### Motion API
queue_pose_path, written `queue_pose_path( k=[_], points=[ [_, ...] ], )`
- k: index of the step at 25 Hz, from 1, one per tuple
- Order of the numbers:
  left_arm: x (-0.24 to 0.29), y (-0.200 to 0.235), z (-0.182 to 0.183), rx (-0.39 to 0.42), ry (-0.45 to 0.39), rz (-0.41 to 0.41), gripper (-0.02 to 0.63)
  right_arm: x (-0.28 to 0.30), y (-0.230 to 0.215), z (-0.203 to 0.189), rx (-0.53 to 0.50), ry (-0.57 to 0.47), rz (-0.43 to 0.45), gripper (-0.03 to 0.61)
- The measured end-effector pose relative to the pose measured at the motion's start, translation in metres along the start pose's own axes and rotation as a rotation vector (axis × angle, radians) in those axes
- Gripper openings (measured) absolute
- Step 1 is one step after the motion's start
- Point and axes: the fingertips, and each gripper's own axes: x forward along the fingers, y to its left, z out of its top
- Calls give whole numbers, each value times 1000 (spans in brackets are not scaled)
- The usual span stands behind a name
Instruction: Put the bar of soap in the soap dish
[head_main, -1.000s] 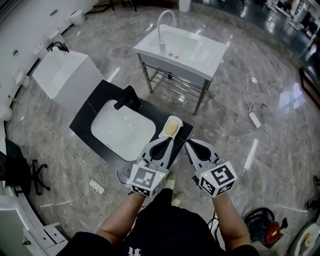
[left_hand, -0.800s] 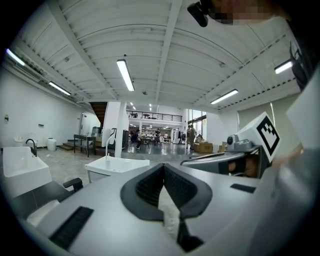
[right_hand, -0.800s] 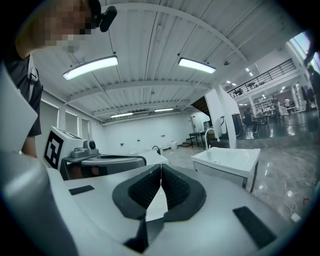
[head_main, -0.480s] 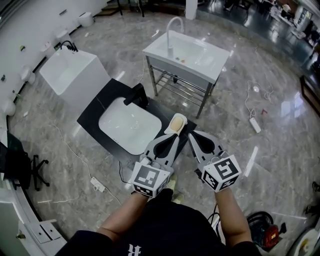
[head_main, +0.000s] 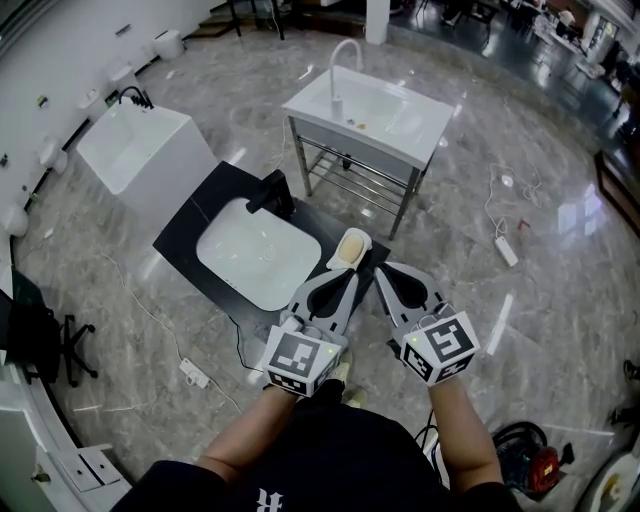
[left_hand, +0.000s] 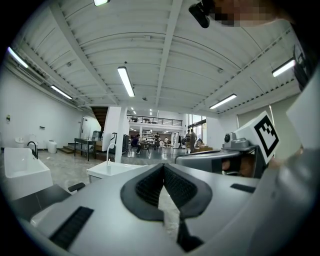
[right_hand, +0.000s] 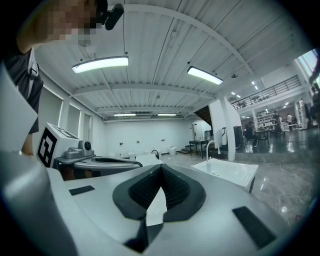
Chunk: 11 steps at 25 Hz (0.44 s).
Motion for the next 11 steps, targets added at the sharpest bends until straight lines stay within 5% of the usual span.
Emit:
queue_pose_path(
  k=[11],
  points=[
    [2,-5,4,-1,1,-2,8,-6,-3,5,-11,-7,-10,6]
  ],
)
